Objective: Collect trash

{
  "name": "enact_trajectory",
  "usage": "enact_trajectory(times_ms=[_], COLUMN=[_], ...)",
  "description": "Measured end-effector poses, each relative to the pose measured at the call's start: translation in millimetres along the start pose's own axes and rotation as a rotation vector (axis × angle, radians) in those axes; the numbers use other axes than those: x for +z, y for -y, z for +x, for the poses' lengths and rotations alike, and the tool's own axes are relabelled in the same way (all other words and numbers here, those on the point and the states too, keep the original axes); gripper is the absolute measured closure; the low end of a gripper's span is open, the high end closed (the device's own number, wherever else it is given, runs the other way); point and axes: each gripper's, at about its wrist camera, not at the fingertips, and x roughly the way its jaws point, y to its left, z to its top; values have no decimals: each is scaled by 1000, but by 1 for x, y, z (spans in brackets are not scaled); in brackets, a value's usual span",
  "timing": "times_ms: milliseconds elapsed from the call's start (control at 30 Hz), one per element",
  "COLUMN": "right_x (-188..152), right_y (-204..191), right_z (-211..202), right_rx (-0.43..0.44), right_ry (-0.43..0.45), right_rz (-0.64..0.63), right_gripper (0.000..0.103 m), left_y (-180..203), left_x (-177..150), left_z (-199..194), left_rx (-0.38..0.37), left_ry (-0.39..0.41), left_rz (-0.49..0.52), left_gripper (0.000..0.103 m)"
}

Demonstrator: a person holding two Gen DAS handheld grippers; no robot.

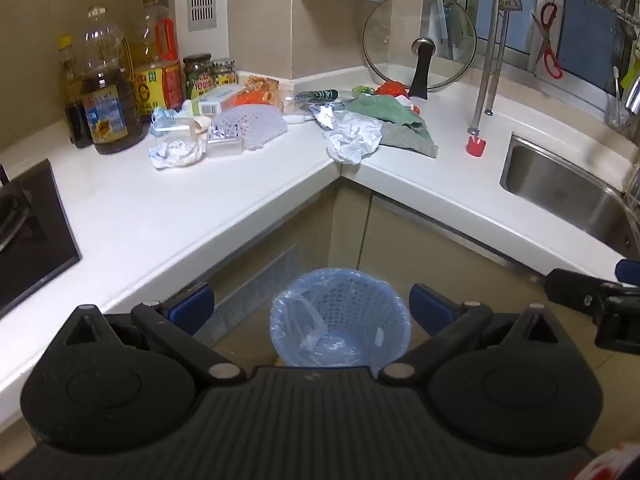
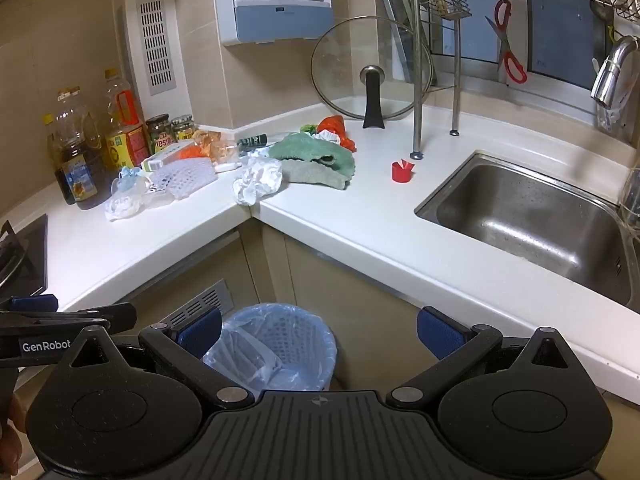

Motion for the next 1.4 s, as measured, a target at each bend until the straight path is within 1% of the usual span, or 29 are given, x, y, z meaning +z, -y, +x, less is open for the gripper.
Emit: enact_trajectory(times_ms=[100, 133, 167, 267, 367, 767, 1400], right_x=[0, 0, 0, 0, 0, 0, -1], right_y=[0, 0, 0, 0, 1, 1, 2], right_z=[0, 0, 0, 0, -1, -1, -3], right_rx=[1, 2, 2, 3, 3, 4, 4], right_ry=[1, 1, 1, 0, 0, 1, 3], right_rz=[0, 1, 2, 3, 4, 4, 4], right_gripper=[0, 0, 0, 0, 0, 0, 0], left_y=[-5, -4, -1, -3, 1, -1, -3], left_x=[1, 4, 4, 6, 0, 1, 1], left_z=[1, 2, -1, -1, 0, -2, -3], left_rx=[-14, 4, 7, -2, -2, -11, -5], left_ry=[0, -9, -4, -17, -6, -7, -6], left_rz=[-14, -5, -5, -18, -21, -29, -32], left_gripper=[0, 0, 0, 0, 0, 0, 0])
